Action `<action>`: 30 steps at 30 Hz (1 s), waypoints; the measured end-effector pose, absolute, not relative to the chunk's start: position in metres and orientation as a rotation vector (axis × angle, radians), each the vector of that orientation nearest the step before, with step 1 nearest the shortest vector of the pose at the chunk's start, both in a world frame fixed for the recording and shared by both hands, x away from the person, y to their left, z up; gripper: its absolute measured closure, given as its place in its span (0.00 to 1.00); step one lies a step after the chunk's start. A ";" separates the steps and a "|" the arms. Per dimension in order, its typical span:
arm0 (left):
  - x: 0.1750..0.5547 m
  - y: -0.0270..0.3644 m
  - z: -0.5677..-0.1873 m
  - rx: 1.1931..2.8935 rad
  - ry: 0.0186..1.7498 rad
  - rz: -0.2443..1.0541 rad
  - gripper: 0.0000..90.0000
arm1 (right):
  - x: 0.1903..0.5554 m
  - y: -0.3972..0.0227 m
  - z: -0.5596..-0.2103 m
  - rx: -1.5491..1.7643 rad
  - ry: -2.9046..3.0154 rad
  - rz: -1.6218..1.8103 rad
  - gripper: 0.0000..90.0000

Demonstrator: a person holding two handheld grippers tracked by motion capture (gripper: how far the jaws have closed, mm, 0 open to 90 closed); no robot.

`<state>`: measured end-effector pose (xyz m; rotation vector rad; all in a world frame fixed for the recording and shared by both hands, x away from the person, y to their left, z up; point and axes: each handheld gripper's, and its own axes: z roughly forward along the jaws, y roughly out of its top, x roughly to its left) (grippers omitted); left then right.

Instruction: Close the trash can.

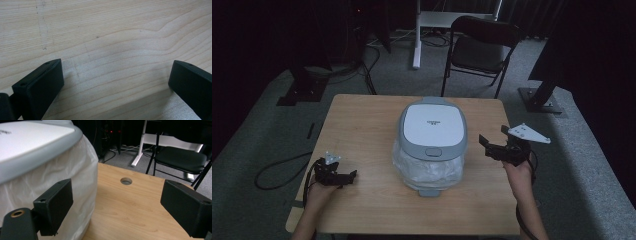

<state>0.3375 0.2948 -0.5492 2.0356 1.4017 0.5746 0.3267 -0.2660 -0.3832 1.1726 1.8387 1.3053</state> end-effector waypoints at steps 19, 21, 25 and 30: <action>0.338 0.295 -0.549 2.036 1.400 0.577 0.01 | 0.322 -0.279 -0.436 1.258 1.860 1.288 0.12; 0.338 0.295 -0.549 2.036 1.400 0.577 0.01 | 0.321 -0.280 -0.442 1.264 1.859 1.283 0.12; 0.338 0.295 -0.549 2.037 1.400 0.577 0.01 | 0.320 -0.285 -0.453 1.302 1.850 1.282 0.12; 0.338 0.295 -0.549 2.037 1.400 0.577 0.01 | 0.321 -0.289 -0.469 1.334 1.860 1.249 0.12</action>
